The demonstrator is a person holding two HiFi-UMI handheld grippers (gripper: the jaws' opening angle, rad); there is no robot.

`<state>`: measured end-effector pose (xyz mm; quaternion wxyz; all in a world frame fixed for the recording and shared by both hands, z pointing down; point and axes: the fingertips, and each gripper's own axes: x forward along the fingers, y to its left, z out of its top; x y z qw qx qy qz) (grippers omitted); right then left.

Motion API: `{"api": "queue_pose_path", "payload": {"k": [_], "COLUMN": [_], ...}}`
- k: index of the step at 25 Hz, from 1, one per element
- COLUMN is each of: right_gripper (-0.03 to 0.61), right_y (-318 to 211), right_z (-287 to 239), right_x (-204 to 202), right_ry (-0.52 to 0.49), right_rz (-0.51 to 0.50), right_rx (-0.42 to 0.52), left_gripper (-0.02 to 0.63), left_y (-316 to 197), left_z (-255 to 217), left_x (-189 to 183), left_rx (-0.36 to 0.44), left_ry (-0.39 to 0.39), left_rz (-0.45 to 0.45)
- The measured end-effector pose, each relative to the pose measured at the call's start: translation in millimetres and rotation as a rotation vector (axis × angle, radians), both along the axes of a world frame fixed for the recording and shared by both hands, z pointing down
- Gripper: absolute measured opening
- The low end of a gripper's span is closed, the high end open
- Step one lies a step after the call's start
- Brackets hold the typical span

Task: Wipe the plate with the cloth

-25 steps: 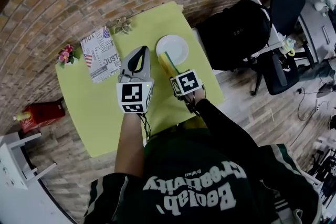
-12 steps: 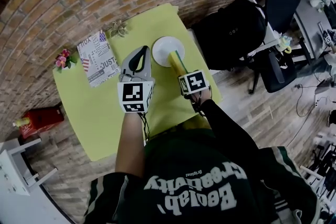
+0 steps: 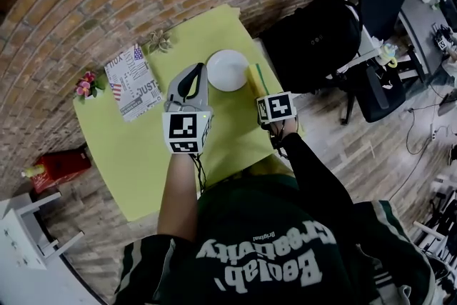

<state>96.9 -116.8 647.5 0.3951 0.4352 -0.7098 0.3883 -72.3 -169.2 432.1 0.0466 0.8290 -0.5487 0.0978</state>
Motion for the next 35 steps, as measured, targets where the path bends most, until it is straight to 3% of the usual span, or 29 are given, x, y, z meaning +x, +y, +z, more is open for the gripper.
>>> {"api": "queue_pose_path", "payload": {"k": [7, 15, 19, 29, 35], "right_gripper": [0.138, 0.138, 0.138, 0.140, 0.140], "right_y": [5.0, 35.2, 31.9, 15.3, 6.4], "right_z": [-11.0, 0.3, 4.0, 6.1, -10.4], "right_x": [-38.4, -87.9, -74.2, -12.1, -17.4], "right_ry": [-0.109, -0.138, -0.107, -0.046, -0.083], "right_rz": [-0.075, -0.223, -0.215, -0.048, -0.103], "right_rx": [0.027, -0.047, -0.040, -0.034, 0.016], "left_gripper": [0.003, 0.003, 0.003, 0.003, 0.003], "left_y": [1.3, 3.7, 2.6, 0.0, 0.3], "left_z": [0.8, 3.2, 4.1, 2.6, 3.4], "left_x": [-2.5, -10.1, -7.5, 5.8, 5.4], "left_rx": [-0.001, -0.009, -0.006, 0.000, -0.004], "left_ry": [-0.008, -0.010, -0.017, -0.014, -0.018], "left_rz": [0.002, -0.016, -0.006, 0.028, 0.026]}}
